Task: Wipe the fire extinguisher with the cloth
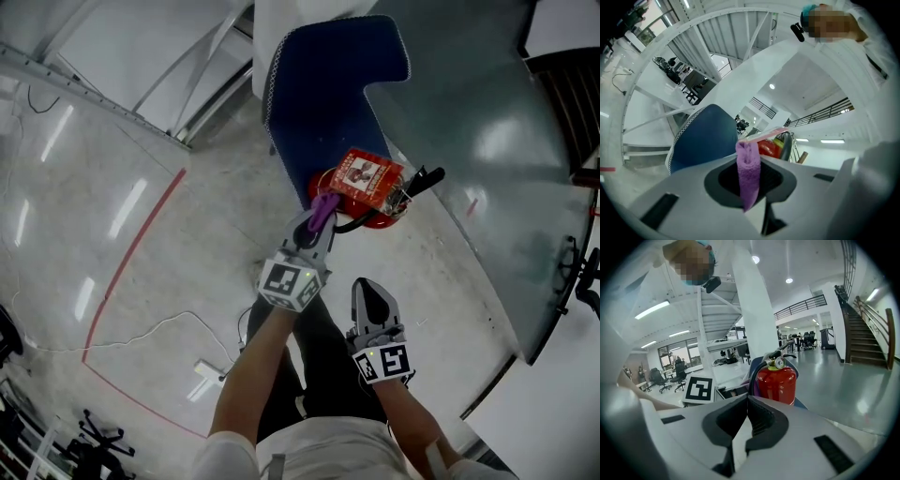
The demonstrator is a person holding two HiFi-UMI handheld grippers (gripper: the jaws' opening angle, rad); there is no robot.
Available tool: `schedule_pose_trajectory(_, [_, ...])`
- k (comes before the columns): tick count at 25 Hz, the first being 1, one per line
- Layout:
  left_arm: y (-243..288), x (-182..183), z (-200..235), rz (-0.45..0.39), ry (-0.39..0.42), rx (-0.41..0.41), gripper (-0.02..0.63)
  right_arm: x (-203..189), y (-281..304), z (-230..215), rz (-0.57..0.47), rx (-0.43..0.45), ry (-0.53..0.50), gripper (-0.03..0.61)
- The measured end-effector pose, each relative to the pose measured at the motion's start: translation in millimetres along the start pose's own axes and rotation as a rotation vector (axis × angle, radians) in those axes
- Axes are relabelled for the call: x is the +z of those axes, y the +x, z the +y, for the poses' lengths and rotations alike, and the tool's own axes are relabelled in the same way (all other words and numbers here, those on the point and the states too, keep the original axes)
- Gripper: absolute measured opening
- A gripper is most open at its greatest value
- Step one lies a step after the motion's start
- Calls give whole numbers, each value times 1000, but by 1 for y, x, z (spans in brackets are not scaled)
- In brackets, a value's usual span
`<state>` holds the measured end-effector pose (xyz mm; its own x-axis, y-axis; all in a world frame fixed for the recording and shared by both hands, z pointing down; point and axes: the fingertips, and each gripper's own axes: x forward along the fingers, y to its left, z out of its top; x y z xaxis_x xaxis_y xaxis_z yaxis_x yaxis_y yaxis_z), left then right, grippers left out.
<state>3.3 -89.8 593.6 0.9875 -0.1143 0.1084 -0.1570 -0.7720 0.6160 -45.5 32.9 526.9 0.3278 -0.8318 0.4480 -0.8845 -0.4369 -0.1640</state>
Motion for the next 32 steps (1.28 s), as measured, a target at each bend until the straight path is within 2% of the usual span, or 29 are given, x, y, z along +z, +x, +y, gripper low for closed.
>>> schedule_pose_trajectory(6, [-9,26,-29,-24,0,-56,55,12,-10,1,-9,9,-27,14])
schedule_pose_trajectory(8, [-20,36,-38,-41,12,-52,55,17,-14,6,-16,25,-38,14])
schedule_pose_trajectory(10, [-35,51,-37,-77,38,-15,55,24,-15,12,-32,51,-67,14])
schedule_pose_trajectory(13, [-61,62,-16,-126,51,85,55,31,-9,21,-51,95,-123,14])
schedule_pose_trajectory(18, [-84,22,21,-113,-14,286,55,31,-4,10,-26,192,-152,14])
schedule_pose_trajectory(23, [-80,-31,40,-144,-88,424,55,10,18,-11,25,389,-250,14])
schedule_pose_trajectory(28, [-77,-83,45,-242,-140,605,55,-7,23,-32,92,612,-322,14])
schedule_pose_trajectory(32, [-65,-122,60,-299,-183,660,55,-17,20,-47,127,697,-338,14])
